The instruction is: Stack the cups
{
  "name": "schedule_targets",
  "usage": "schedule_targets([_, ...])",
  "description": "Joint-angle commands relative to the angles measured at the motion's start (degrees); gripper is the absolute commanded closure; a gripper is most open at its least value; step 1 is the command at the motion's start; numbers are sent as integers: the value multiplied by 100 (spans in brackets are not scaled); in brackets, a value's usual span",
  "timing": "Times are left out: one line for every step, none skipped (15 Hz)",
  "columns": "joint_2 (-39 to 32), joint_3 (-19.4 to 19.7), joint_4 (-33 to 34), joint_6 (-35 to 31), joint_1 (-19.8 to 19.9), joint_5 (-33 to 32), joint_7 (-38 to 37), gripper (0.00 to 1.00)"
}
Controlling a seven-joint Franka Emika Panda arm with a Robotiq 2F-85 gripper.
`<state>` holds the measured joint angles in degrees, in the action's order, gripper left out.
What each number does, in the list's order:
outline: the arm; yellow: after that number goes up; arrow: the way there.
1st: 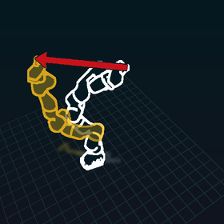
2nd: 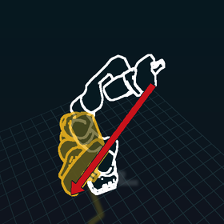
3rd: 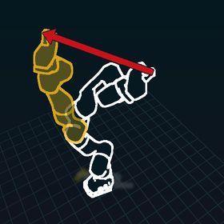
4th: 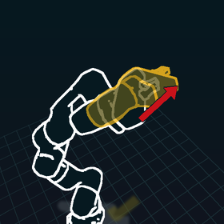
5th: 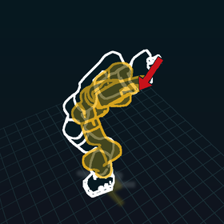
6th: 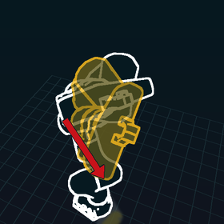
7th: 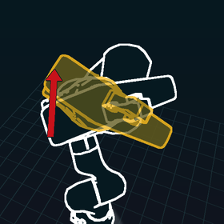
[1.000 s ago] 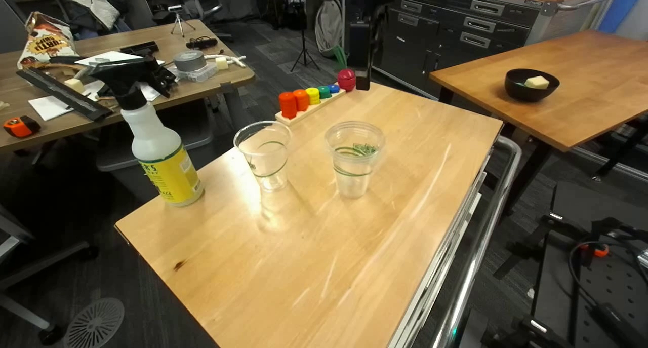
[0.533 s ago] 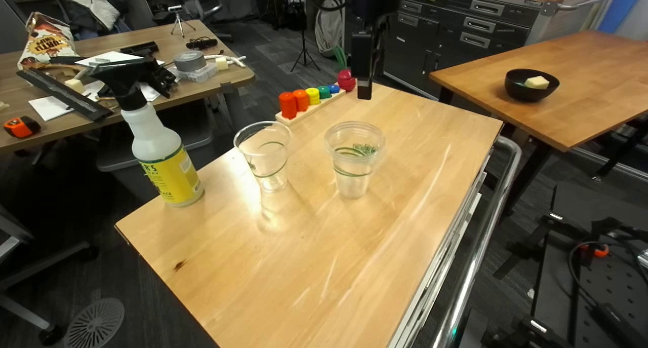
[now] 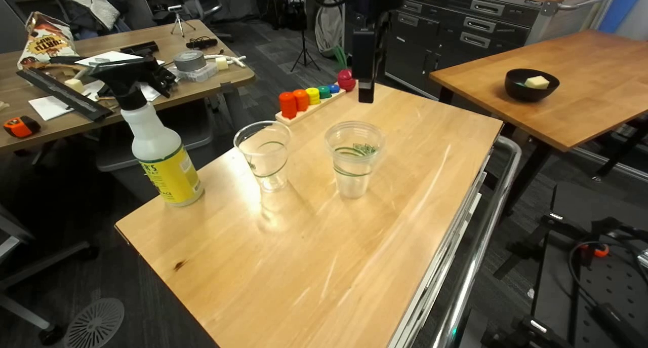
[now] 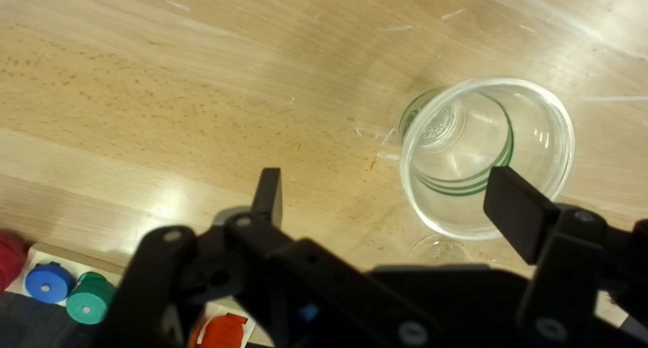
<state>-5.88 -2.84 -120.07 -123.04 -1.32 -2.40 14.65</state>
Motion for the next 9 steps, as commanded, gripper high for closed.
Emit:
schedule_targets([304,-81,-462,-31,-94,28,3,0])
schedule_targets([300,-107,-528,-50,-121,20,-26,0])
schedule_targets([306,-134,-605,-100,-150,21,-41,0])
schedule_targets([288,-160,-649,-152,-179,23,-70,0])
schedule_targets([254,-182,-672,-233,-209,11,-117,0])
schedule_targets([213,-203,-678,-358,-238,-12,-186,0])
schedule_targets([161,-222,-653,-474,-265,-21,-263,0])
schedule_targets([122,-234,-630,-610,-290,-46,-351,0])
schedule_targets([65,-239,-572,-712,-313,-59,-436,0])
